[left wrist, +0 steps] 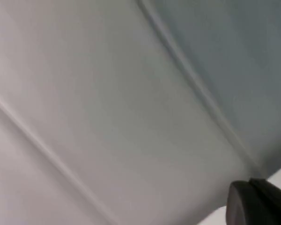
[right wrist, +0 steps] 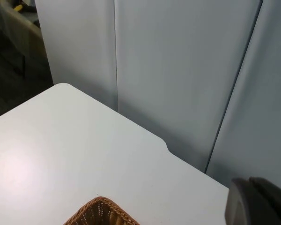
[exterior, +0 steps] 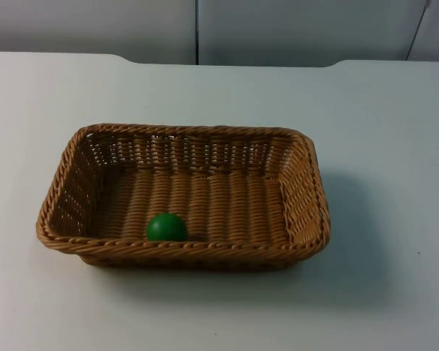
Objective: Pick up the basket with the left hand and place the ball into the basket with the right hand.
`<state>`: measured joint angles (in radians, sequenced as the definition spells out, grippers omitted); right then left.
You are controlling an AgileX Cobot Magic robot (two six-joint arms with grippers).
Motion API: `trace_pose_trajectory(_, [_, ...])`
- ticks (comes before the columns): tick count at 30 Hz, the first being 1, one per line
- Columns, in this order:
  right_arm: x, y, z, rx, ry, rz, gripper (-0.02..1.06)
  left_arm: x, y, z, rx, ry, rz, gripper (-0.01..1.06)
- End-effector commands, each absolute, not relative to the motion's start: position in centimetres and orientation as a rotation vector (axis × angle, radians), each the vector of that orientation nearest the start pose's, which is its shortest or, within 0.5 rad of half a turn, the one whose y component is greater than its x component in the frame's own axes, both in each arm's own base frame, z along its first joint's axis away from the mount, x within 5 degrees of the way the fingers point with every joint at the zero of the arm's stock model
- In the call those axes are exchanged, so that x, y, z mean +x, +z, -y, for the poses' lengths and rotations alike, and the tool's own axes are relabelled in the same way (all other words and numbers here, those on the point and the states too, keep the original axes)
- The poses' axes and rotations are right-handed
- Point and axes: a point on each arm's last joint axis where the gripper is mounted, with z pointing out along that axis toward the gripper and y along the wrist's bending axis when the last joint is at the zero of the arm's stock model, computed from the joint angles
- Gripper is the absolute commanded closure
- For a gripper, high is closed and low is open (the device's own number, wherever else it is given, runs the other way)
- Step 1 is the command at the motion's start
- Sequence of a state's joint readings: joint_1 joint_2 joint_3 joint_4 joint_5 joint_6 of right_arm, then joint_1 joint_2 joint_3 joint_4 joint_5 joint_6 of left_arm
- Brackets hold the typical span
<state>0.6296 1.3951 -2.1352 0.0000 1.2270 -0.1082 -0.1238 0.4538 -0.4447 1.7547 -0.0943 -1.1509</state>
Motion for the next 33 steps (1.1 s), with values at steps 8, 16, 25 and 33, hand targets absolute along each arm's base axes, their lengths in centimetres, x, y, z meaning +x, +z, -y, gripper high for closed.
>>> trace_pose_trajectory(8, [17.9,57.6,-13.1,-0.706,0.355,-1.835,1.05,9.6,33.8,-2.6,0.602,1.144,-1.416,1.05])
trace_pose_trajectory(16, [17.9,57.6,-13.1,-0.706,0.355,-1.835,1.05,8.6,30.4,-4.4,0.200,0.895,-1.887,1.05])
trace_pose_trajectory(25, [17.9,57.6,-13.1,-0.710,0.351,-1.833,1.05,6.0,32.3,-0.9,0.015,0.105,-2.092,1.05])
trace_pose_trajectory(33, [17.8,57.6,-13.2,-0.723,0.370,-1.830,1.05,1.5,33.6,1.8,0.403,-0.157,-2.031,1.05])
